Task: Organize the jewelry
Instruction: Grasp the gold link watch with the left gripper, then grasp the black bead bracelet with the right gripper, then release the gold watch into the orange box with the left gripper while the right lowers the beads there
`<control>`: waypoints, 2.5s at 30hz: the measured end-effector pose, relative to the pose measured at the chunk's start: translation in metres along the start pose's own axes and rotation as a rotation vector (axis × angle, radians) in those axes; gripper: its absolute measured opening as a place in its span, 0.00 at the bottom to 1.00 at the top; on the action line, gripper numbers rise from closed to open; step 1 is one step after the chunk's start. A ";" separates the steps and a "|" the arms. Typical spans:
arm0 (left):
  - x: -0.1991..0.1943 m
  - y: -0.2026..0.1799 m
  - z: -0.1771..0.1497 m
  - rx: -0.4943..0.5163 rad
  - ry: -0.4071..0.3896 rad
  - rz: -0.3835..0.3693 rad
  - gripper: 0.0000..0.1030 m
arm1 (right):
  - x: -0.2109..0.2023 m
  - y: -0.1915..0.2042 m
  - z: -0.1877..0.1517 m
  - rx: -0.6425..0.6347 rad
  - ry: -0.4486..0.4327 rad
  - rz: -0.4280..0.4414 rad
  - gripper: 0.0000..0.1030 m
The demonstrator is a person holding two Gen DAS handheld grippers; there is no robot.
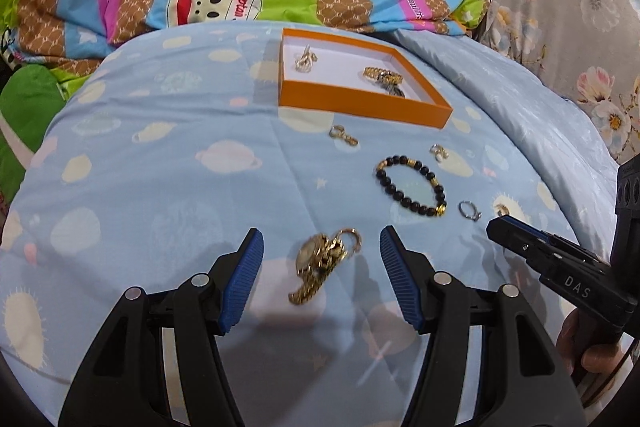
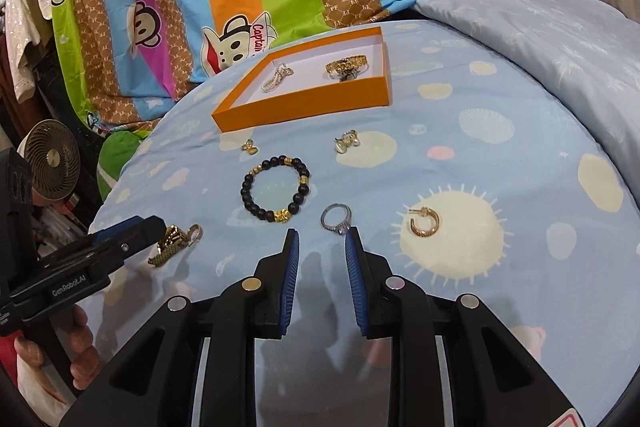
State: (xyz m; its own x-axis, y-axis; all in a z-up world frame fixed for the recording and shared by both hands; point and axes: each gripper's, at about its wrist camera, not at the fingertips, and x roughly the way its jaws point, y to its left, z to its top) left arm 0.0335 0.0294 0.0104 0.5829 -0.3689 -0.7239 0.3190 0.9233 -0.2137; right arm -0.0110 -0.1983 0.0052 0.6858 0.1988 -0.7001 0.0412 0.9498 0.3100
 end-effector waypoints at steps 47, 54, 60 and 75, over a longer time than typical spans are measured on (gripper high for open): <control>0.004 0.015 0.020 -0.035 -0.011 -0.017 0.18 | 0.063 0.027 0.052 -0.087 0.058 -0.030 0.33; 0.008 0.018 0.022 -0.040 -0.007 -0.015 0.18 | 0.072 0.033 0.049 -0.126 0.096 -0.049 0.08; 0.009 0.020 0.021 -0.048 -0.005 -0.010 0.18 | 0.061 0.030 0.046 -0.124 0.059 -0.055 0.07; -0.014 -0.002 0.054 0.017 -0.067 -0.005 0.18 | -0.015 0.016 0.084 -0.109 -0.131 -0.057 0.07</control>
State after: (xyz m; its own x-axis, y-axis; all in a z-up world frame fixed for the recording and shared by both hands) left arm 0.0652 0.0264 0.0563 0.6297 -0.3799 -0.6776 0.3339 0.9199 -0.2054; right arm 0.0403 -0.2066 0.0749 0.7737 0.1176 -0.6225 0.0084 0.9806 0.1956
